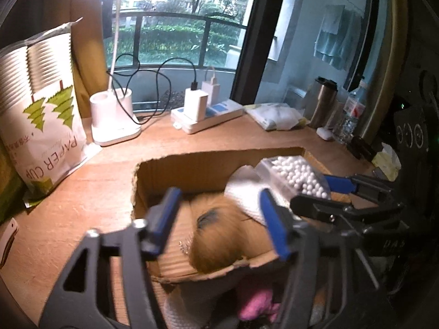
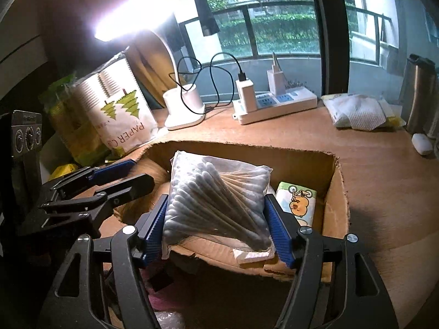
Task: Organize soft objects
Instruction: 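Carry the pouch with the left tool while the right tool carries the swab bag into the box, releasing both, then move the right tool back to the pile and grasp the bubble-wrap rolls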
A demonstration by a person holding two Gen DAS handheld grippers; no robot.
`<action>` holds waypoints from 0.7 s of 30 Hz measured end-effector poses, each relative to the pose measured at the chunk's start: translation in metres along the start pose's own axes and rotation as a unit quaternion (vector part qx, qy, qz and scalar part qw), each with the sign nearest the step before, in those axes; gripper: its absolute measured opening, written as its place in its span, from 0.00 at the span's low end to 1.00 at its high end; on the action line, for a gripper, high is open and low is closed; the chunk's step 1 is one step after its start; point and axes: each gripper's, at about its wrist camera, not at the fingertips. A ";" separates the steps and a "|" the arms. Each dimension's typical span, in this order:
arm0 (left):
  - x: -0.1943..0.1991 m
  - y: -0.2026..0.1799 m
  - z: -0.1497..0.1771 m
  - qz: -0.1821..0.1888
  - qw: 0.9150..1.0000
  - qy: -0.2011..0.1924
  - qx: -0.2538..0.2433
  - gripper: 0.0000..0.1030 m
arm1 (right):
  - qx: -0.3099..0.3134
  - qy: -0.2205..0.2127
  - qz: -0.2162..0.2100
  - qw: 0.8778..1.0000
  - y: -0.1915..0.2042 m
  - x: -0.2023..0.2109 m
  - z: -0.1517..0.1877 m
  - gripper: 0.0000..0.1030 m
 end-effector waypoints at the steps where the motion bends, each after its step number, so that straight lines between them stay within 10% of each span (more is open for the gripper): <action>1: 0.001 0.001 0.000 0.002 1.000 -0.001 0.003 0.71 | 0.000 0.002 0.002 1.000 0.000 -0.001 0.001 0.73; 21: 0.058 -0.012 0.019 -0.004 0.999 -0.039 0.003 0.72 | 0.020 -0.027 0.013 0.999 0.028 0.042 0.016 0.75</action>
Point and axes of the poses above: each gripper's, at about its wrist camera, not at the fingertips, and x roughly against the way its jaws point, y to its left, z to its underside, and after that the axes turned 4 degrees about x, right-handed
